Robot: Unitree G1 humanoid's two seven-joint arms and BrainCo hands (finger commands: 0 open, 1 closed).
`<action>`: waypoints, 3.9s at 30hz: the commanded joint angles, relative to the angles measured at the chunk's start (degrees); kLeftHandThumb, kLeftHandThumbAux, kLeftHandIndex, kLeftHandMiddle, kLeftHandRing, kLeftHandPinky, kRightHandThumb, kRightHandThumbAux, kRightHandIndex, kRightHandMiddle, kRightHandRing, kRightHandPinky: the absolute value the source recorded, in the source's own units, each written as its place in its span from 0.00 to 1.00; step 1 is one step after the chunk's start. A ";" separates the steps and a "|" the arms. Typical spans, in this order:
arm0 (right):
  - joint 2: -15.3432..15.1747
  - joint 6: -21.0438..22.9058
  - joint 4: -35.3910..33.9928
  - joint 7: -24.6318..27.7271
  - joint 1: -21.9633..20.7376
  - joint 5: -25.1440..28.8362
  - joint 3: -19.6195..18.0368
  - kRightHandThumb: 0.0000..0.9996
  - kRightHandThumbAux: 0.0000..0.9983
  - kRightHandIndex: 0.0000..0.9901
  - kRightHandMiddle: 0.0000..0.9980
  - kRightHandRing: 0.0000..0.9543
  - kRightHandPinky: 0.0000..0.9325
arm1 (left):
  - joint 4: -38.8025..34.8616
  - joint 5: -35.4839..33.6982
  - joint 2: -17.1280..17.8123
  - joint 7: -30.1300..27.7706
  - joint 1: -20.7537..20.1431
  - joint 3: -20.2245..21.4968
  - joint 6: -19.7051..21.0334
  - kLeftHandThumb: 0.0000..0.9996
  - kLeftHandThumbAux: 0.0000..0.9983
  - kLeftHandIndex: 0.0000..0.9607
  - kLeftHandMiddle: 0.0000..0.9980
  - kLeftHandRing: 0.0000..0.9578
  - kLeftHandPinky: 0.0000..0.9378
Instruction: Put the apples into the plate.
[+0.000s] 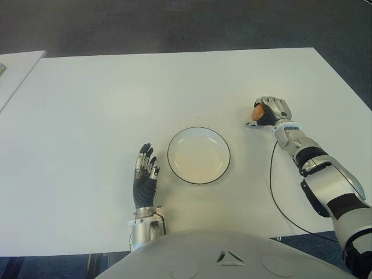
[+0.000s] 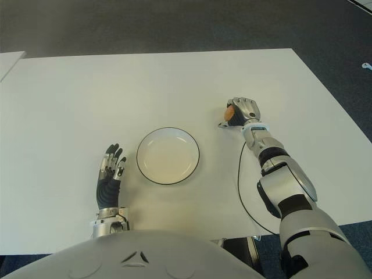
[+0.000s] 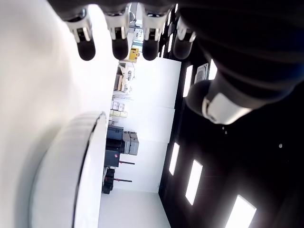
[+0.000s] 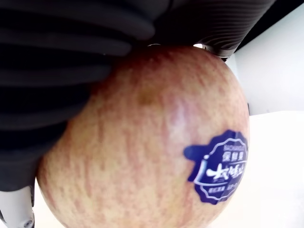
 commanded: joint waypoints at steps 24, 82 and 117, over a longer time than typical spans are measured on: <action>0.76 -0.38 1.43 9.94 1.67 1.74 -1.78 0.70 0.73 0.44 0.72 0.71 0.68 | 0.02 -0.30 -1.61 -0.27 1.44 0.83 2.43 0.12 0.56 0.01 0.00 0.00 0.00; -3.74 -9.60 -14.99 6.53 -0.99 5.20 -8.51 0.70 0.72 0.44 0.73 0.73 0.71 | 0.16 -2.06 -0.90 -1.32 0.95 1.76 4.02 0.14 0.57 0.03 0.02 0.00 0.00; 1.52 -2.26 -65.66 30.62 17.35 5.79 -10.52 0.70 0.72 0.44 0.81 0.82 0.79 | 0.62 0.70 -2.60 -0.89 0.06 -0.22 -2.01 0.14 0.58 0.05 0.05 0.01 0.00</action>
